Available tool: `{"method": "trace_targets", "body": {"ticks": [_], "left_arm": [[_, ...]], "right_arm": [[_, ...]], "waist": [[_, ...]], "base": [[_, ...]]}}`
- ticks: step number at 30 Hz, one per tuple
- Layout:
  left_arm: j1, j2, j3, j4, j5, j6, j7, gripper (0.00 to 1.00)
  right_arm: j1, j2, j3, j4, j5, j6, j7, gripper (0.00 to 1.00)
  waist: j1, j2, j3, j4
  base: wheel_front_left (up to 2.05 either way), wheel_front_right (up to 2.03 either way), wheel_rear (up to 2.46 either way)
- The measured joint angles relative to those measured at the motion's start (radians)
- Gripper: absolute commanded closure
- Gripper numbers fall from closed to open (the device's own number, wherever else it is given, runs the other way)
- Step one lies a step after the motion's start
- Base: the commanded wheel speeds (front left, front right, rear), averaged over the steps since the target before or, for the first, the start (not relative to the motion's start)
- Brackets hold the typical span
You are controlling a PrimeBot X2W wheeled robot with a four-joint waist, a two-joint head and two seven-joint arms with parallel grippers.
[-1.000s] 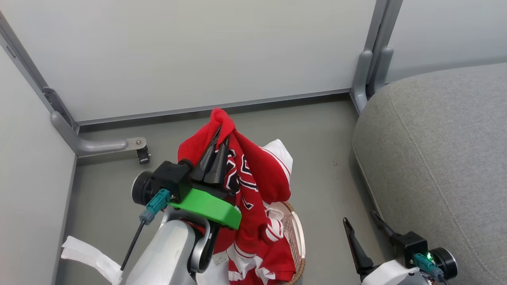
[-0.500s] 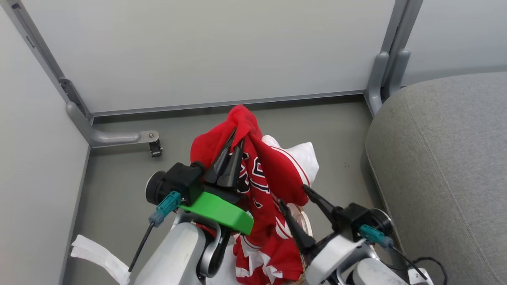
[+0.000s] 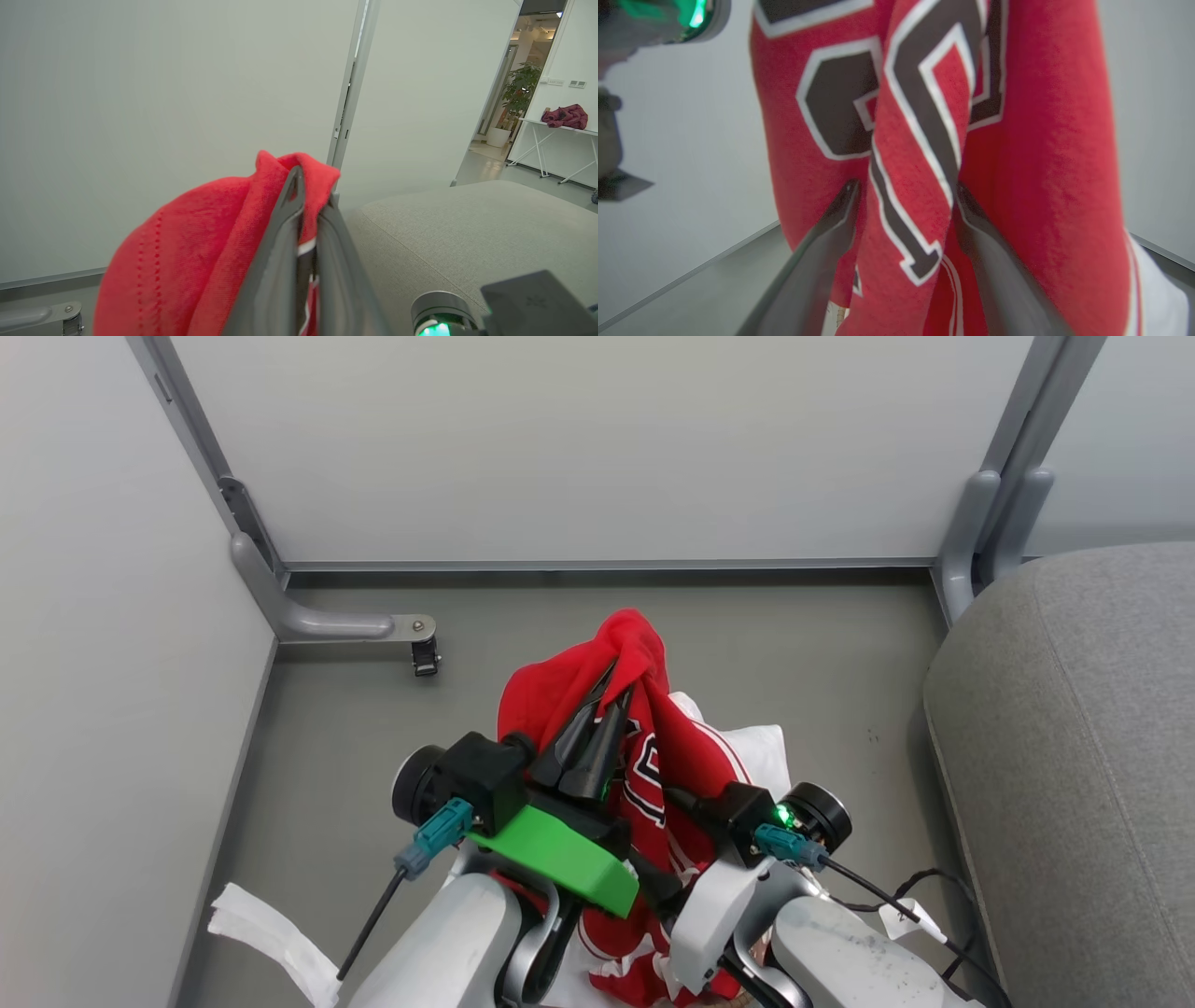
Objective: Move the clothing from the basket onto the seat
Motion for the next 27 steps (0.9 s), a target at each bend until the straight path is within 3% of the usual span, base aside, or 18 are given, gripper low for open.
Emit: {"method": "trace_targets", "body": {"ticks": [8,9,10,11,27], "left_arm": [[0.002,0.0,0.01,0.015,0.018,0.007,0.0,1.0],[0.005,0.0,0.016,0.017,0.024,0.007,0.0,0.73],[0.009,0.0,0.021,0.02,0.032,0.006,-0.001,0.11],[0.013,0.0,0.024,0.029,0.043,0.005,-0.001,0.0],[0.062,0.0,0.08,0.037,0.148,-0.012,-0.001,0.0]], "right_arm": [[0.011,0.001,-0.025,-0.043,0.013,0.0,0.0,1.0],[0.019,0.002,-0.041,-0.057,0.009,0.0,0.0,1.0],[0.026,0.001,-0.051,-0.066,0.005,0.0,0.0,1.0],[0.035,0.0,-0.063,-0.078,0.0,0.0,0.0,1.0],[0.11,-0.027,-0.16,-0.211,-0.071,0.0,0.0,1.0]], "waist": [[0.0,0.0,0.008,0.004],[0.0,0.0,0.008,-0.004],[0.0,0.0,0.008,-0.011],[0.0,0.0,0.008,-0.02],[0.0,0.0,0.023,-0.25]], "base": [[0.0,0.0,0.0],[0.0,0.0,0.0],[0.0,0.0,0.0],[0.0,0.0,0.0],[0.0,0.0,0.0]]}}
